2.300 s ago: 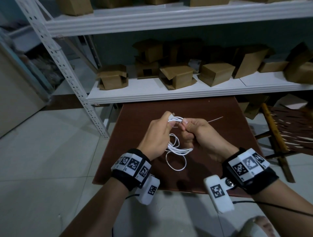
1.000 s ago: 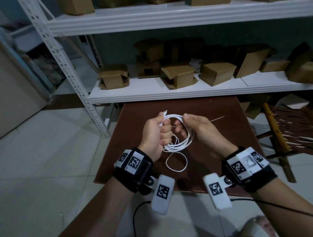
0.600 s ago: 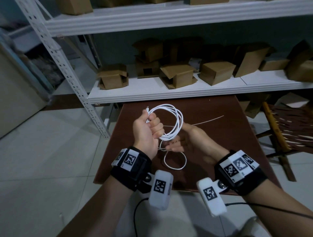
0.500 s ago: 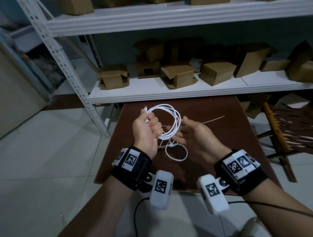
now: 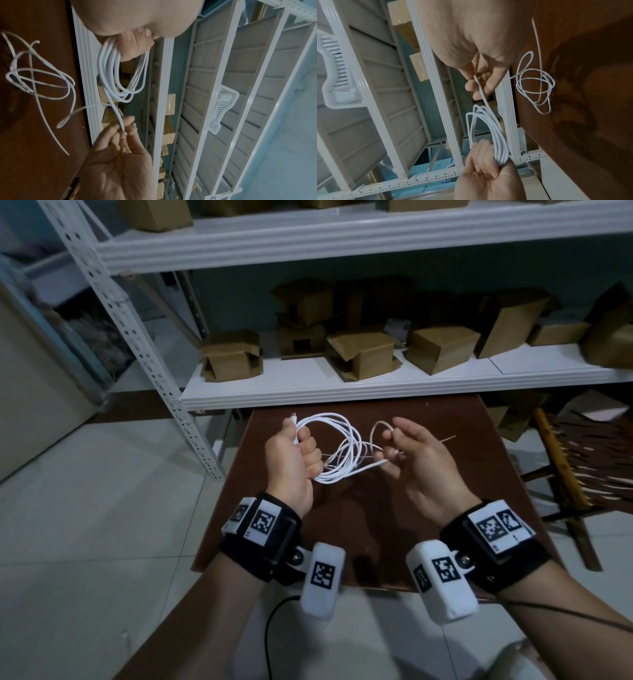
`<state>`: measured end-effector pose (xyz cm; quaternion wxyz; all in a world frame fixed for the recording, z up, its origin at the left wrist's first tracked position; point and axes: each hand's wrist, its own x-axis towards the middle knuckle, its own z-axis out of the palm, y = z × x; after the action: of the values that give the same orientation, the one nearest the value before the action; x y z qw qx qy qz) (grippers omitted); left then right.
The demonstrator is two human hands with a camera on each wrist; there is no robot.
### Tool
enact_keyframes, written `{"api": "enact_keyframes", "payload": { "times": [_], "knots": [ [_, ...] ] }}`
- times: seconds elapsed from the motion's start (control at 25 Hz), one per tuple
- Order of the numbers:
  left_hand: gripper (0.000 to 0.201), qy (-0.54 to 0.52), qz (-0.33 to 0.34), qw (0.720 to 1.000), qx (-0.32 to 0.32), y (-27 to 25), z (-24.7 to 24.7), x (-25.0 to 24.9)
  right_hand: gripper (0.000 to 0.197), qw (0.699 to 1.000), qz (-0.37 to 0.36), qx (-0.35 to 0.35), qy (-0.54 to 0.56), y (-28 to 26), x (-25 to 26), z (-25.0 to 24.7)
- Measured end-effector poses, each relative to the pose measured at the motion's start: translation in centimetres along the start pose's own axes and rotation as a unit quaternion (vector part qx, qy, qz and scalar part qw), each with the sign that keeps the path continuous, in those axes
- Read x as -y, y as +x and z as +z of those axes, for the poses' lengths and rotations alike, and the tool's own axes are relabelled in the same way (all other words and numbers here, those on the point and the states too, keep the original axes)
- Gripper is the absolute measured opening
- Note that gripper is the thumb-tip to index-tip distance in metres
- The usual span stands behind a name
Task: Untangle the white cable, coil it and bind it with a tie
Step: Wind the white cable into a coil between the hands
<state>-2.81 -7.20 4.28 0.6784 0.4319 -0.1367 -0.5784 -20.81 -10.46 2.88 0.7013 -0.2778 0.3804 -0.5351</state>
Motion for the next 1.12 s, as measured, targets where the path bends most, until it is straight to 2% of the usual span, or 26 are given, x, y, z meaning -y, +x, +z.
{"api": "enact_keyframes", "payload": {
  "times": [0.16, 0.36, 0.64, 0.92, 1.12],
  "knots": [
    [0.047, 0.058, -0.008, 0.998, 0.003, 0.1, -0.4, -0.2, 0.035, 0.995, -0.075, 0.022, -0.061, 0.1, 1.5, -0.6],
    [0.048, 0.125, -0.086, 0.987, 0.057, -0.5, 0.0, 0.1, 0.041, 0.98, -0.119, 0.086, -0.136, 0.2, 1.1, -0.4],
    [0.047, 0.167, -0.149, 0.969, 0.108, -0.9, 0.4, 0.9, 0.046, 0.972, -0.095, 0.17, -0.134, -0.1, 0.6, 0.1],
    [0.046, 0.217, -0.177, 0.947, 0.155, -1.1, 0.7, 1.6, 0.05, 0.969, -0.064, 0.203, -0.127, 0.1, -0.1, -0.1],
    [0.046, 0.243, -0.181, 0.936, 0.177, -1.3, 0.6, 1.2, 0.045, 0.967, -0.033, 0.21, -0.14, -0.3, 0.4, -0.3]
  ]
}}
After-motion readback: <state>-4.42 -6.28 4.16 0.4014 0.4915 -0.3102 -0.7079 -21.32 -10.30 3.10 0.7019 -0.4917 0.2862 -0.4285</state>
